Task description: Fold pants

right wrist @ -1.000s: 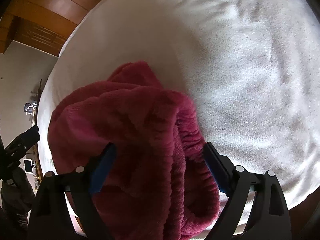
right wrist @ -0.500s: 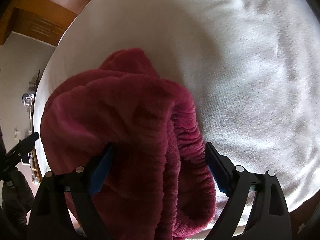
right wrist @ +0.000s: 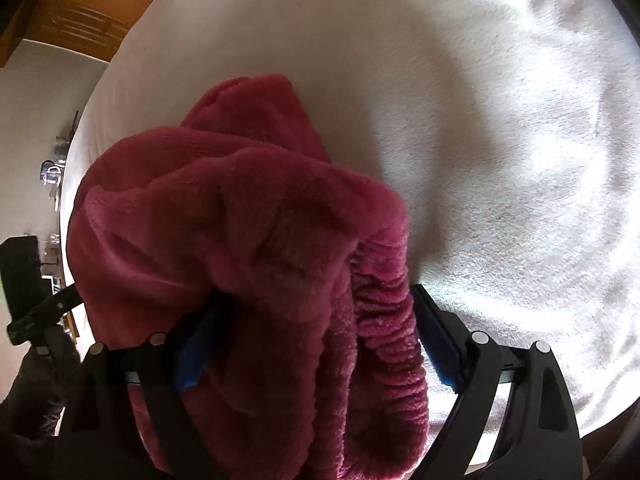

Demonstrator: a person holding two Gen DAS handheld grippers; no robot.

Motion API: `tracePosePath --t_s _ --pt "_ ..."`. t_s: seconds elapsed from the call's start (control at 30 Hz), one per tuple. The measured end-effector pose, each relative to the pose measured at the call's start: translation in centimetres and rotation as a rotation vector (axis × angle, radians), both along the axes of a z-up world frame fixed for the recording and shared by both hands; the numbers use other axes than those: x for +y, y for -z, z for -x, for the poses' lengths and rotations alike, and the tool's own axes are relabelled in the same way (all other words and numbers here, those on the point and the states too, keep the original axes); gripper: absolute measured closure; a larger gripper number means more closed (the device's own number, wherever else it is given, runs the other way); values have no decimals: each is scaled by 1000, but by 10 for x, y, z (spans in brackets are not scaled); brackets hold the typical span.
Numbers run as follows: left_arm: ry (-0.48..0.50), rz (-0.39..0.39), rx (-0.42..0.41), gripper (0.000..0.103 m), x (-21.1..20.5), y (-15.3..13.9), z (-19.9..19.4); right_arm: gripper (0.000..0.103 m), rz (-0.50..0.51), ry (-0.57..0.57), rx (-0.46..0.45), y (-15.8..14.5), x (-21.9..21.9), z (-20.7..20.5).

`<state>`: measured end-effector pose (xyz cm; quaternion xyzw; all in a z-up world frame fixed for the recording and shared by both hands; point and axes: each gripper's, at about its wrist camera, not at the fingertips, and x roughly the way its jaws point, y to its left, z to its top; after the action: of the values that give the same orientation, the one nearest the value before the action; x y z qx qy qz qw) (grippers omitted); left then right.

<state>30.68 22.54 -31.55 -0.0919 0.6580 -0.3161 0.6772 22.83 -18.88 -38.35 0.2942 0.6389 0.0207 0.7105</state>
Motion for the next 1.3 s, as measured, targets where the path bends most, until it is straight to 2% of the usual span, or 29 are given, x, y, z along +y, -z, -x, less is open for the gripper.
tracePosePath --t_s 0.17,0.27,0.37,0.53,0.73,0.9,1.03,1.3 --pt "-32 40 66 13 5 15 -4 23 -48 -42 12 6 4 -15" --pt "-76 78 122 14 12 24 -5 34 -82 -82 7 8 6 -24" --pt "-121 105 150 25 17 24 -2 42 -98 -119 2 7 9 -30" --pt "-164 95 130 47 21 9 3 58 -105 -173 -14 -5 5 -35" --pt "-228 99 88 56 23 -21 8 64 -123 -207 -53 -31 14 -43" --pt "-269 116 34 57 13 -51 -2 64 -136 -208 -135 -60 5 -69" --pt "-293 139 -34 57 0 -75 -29 64 -120 -208 -212 -81 -5 -110" --pt "-305 154 -178 57 -25 -106 -115 64 -74 -199 -336 -114 -20 -206"
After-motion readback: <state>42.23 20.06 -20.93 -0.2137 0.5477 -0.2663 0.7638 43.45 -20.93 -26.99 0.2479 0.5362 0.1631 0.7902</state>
